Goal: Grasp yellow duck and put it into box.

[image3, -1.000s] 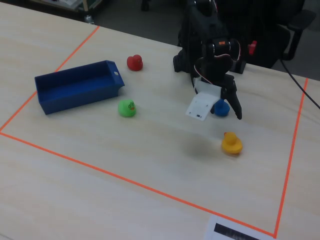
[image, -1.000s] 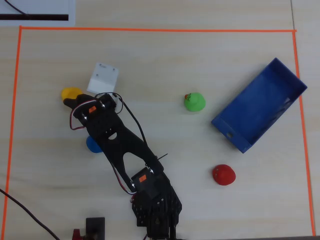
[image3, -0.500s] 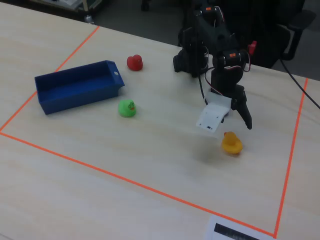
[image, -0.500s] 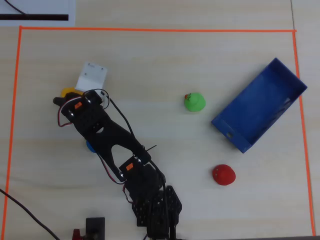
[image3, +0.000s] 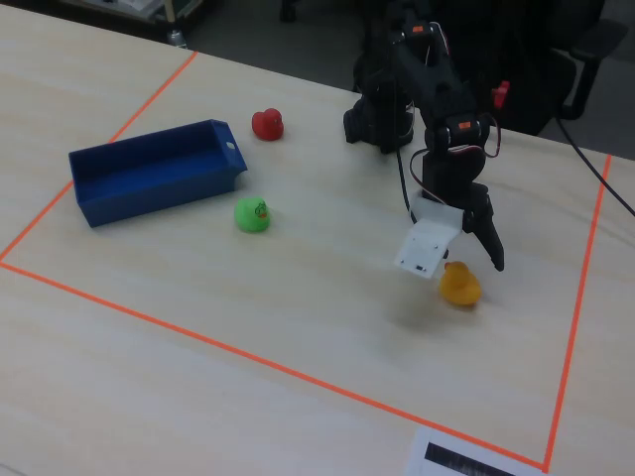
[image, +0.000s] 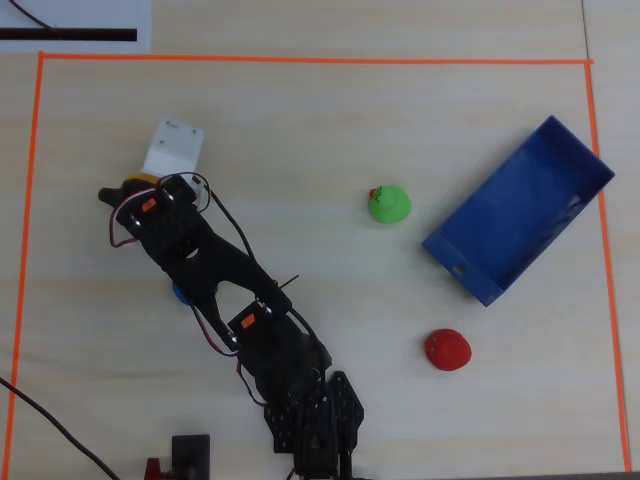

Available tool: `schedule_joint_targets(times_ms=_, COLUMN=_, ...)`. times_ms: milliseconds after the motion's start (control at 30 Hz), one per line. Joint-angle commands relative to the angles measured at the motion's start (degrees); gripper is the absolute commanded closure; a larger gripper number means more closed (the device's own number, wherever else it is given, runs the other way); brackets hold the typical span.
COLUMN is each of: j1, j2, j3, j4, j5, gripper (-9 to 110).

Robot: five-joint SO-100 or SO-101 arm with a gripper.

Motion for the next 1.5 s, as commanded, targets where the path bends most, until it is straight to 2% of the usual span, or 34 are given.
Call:
schedule_joint_targets(times_ms=0, j1=0.53, j2=0.18, j3=-2.64, j4=-1.93, j5=-0.44, gripper=60)
schedule_joint_targets(times_ms=667, j1=2.99, j2=-3.34, j3=-0.97, j4=-8.26, j5=-3.6, gripper=62)
schedule_joint_targets(times_ms=733, j1=3.16, j2=-3.78, j3=-0.97, j4=-8.88, j5=-3.69, gripper=67)
schedule_joint_targets(times_ms=800, j1=3.25, j2=-3.96, j3=-0.7, j4=-9.49, j5=-3.78, gripper=87)
schedule_joint_targets(times_ms=867, j1=3.34, j2=-4.13, j3=-0.35, j4=-9.93, j5=-3.6, gripper=100)
schedule_joint_targets(times_ms=1100, j1=6.06, j2=1.41, j3=0.18, j4=-5.54, j5=-3.43, gripper=101)
schedule_joint_targets(times_ms=1300, j1=21.71, j2=20.39, j3=-5.89, j4=8.44, j5=-9.32, gripper=101)
schedule_joint_targets(times_ms=1400, j1=36.3, j2=28.48, j3=-10.11, j4=12.74, j5=-15.21, gripper=101)
schedule_joint_targets(times_ms=1467, j1=48.25, j2=31.11, j3=-10.72, j4=9.58, j5=-19.6, gripper=101)
